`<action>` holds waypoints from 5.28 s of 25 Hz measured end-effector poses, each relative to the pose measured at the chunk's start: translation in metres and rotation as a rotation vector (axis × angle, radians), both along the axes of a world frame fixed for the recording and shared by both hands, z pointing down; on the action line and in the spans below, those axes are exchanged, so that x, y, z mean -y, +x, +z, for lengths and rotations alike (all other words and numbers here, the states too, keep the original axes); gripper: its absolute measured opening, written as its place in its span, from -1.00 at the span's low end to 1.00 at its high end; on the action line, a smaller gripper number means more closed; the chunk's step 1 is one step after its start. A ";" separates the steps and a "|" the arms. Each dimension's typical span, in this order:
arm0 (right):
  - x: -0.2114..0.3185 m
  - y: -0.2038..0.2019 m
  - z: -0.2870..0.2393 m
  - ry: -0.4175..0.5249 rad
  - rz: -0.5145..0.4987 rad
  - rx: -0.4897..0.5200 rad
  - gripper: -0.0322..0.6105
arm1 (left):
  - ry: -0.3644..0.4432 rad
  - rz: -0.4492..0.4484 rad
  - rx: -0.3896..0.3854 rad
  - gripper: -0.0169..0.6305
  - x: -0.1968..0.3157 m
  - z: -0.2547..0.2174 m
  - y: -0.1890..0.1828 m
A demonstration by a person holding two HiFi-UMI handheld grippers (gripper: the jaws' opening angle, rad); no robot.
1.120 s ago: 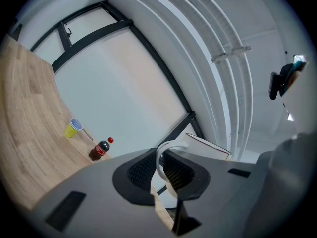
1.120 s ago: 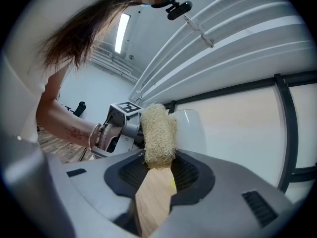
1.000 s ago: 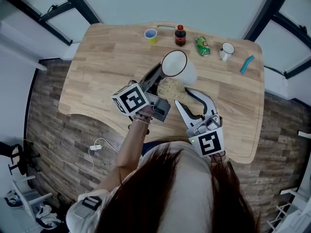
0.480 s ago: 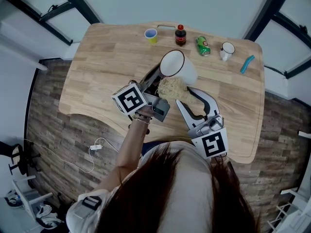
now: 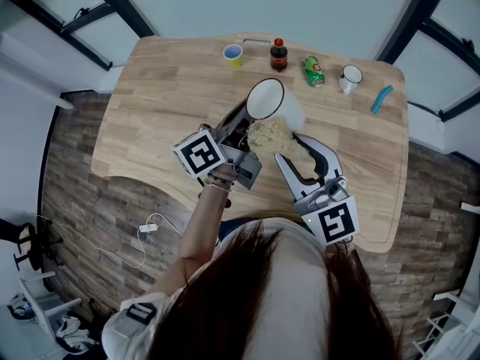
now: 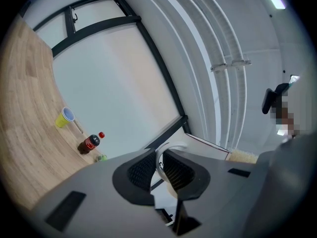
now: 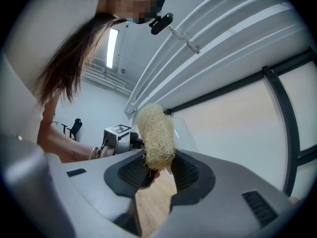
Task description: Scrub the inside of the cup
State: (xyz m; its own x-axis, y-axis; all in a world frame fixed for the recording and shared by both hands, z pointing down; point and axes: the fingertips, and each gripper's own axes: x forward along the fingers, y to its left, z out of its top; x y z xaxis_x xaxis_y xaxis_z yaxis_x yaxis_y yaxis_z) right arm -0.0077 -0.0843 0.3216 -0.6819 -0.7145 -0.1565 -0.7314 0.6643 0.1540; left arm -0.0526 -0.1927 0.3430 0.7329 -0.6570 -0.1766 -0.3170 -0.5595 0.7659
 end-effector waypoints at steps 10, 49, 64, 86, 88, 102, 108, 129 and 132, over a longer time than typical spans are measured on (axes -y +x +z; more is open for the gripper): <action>0.000 0.005 -0.006 -0.024 -0.018 0.081 -0.45 | -0.001 0.022 -0.024 -0.78 -0.003 -0.002 0.001; 0.002 0.027 -0.007 -0.153 -0.093 0.248 -0.45 | 0.067 0.195 -0.004 -0.78 -0.020 0.001 -0.002; -0.001 0.024 -0.003 -0.214 -0.169 0.243 -0.46 | 0.115 0.310 0.053 -0.78 -0.033 0.001 -0.007; -0.002 0.020 0.003 -0.227 -0.199 0.201 -0.46 | 0.126 0.406 0.048 -0.79 -0.044 0.007 -0.011; -0.003 0.019 0.003 -0.229 -0.206 0.201 -0.45 | 0.129 0.419 0.045 -0.78 -0.046 0.007 -0.011; -0.005 0.014 0.006 -0.245 -0.232 0.189 -0.46 | 0.163 0.495 0.047 -0.79 -0.060 0.006 -0.013; -0.006 0.014 0.007 -0.250 -0.234 0.175 -0.46 | 0.209 0.570 0.058 -0.79 -0.076 0.002 -0.004; -0.019 0.000 0.016 -0.280 -0.337 0.106 -0.46 | 0.286 0.742 0.041 -0.79 -0.107 -0.005 0.005; -0.019 -0.001 0.018 -0.285 -0.347 0.092 -0.46 | 0.291 0.753 0.045 -0.79 -0.108 -0.005 0.006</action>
